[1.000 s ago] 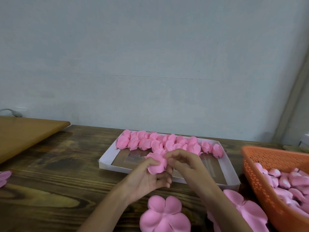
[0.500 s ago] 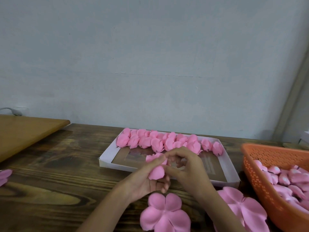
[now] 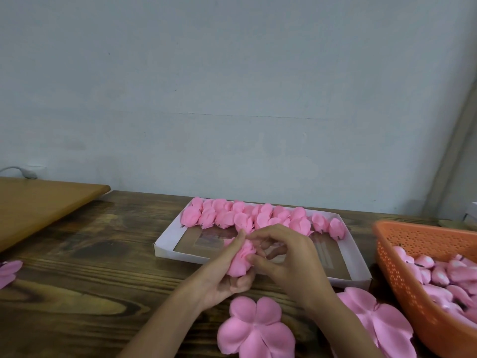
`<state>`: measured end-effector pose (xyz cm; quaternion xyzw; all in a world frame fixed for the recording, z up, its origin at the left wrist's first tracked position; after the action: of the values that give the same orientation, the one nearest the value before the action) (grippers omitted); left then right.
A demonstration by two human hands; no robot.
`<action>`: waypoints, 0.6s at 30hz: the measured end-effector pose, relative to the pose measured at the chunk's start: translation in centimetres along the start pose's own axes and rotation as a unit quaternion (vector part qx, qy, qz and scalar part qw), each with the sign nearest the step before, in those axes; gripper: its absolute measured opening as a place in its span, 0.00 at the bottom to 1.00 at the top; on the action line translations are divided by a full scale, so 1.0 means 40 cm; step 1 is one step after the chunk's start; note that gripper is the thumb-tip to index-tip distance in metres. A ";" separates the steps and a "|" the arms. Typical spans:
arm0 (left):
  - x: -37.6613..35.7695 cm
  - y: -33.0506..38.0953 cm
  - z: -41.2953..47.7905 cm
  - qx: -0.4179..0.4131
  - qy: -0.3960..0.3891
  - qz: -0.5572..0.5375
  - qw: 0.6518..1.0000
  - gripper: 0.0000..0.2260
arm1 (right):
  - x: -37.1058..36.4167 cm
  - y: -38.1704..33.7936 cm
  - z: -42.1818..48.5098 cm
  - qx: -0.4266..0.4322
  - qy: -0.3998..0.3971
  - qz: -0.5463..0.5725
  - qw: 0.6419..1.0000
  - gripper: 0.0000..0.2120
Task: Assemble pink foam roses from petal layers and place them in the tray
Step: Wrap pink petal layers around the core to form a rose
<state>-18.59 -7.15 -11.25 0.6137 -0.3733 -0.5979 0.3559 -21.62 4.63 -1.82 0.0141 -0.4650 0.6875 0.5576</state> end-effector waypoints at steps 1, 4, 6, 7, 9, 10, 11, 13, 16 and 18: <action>0.003 -0.001 0.000 0.003 0.006 0.001 1.000 0.26 | 0.001 -0.002 0.000 0.004 -0.004 -0.001 1.000 0.16; 0.010 -0.005 -0.003 0.014 0.024 0.017 0.999 0.26 | -0.004 -0.015 0.000 0.028 -0.027 -0.038 0.999 0.12; 0.012 -0.007 -0.005 0.019 0.033 0.035 0.999 0.27 | -0.011 -0.023 -0.001 0.042 -0.036 -0.069 0.996 0.11; 0.012 -0.006 -0.006 0.019 0.039 0.042 0.998 0.27 | -0.013 -0.027 -0.002 0.049 -0.037 -0.076 0.995 0.11; 0.011 0.000 -0.007 0.013 0.044 0.047 0.998 0.28 | -0.013 -0.030 -0.004 0.061 -0.035 -0.071 0.995 0.11; 0.009 0.001 -0.008 0.011 0.042 0.045 0.998 0.28 | -0.012 -0.030 -0.004 0.063 -0.036 -0.067 0.995 0.12; 0.008 0.002 -0.010 0.012 0.040 0.040 0.998 0.28 | -0.012 -0.029 -0.005 0.066 -0.039 -0.065 0.995 0.12; 0.008 0.002 -0.013 0.017 0.039 0.033 0.999 0.27 | -0.013 -0.027 -0.005 0.069 -0.047 -0.063 0.995 0.11; 0.009 -0.002 -0.014 0.023 0.047 0.027 0.998 0.28 | -0.018 -0.024 -0.004 0.064 -0.050 -0.078 0.994 0.12; 0.014 -0.005 -0.014 0.028 0.060 0.032 0.997 0.28 | -0.022 -0.024 -0.003 0.062 -0.055 -0.083 0.993 0.12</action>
<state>-18.02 -7.57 -11.67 0.6462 -0.3874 -0.5373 0.3791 -20.45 3.99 -1.78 0.1252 -0.4488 0.6645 0.5843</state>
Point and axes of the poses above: each hand's wrist, its own z-axis towards the middle knuckle, its own x-axis out of the back of the hand, y = z × x, the point moved 8 cm from there along z, towards the middle knuckle, and after that the axes turned 3 degrees about -y, right-handed, at the moved point
